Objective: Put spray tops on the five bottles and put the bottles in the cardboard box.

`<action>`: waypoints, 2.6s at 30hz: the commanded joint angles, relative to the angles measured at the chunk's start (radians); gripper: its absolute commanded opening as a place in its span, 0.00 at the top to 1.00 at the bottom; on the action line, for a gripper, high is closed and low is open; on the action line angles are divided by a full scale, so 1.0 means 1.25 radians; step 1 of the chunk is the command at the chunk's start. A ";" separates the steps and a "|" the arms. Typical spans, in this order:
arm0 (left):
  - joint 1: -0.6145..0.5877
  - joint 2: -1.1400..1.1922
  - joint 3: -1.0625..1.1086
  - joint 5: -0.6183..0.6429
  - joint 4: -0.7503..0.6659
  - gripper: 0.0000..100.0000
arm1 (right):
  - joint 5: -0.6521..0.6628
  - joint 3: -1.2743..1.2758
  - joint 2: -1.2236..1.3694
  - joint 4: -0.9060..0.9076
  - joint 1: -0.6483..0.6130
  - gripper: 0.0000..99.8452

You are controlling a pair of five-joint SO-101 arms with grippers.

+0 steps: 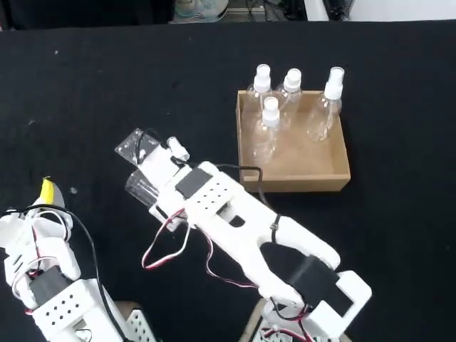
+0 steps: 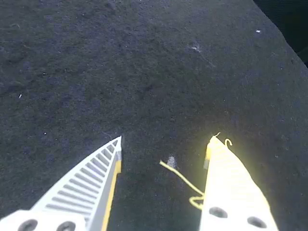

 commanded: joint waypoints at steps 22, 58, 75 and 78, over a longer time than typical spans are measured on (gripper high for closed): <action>-0.002 -0.006 -0.047 0.009 -0.017 0.73 | 0.000 -0.021 0.117 -0.126 -0.029 0.80; -0.001 -0.006 -0.047 0.009 -0.017 0.73 | 0.829 -0.120 -0.333 0.601 1.167 0.98; 0.029 -0.006 -0.047 0.006 -0.014 0.73 | 0.579 -0.120 0.002 0.216 1.421 0.98; 0.029 -0.006 -0.047 0.006 -0.015 0.73 | 0.495 -0.134 0.057 0.206 1.378 0.91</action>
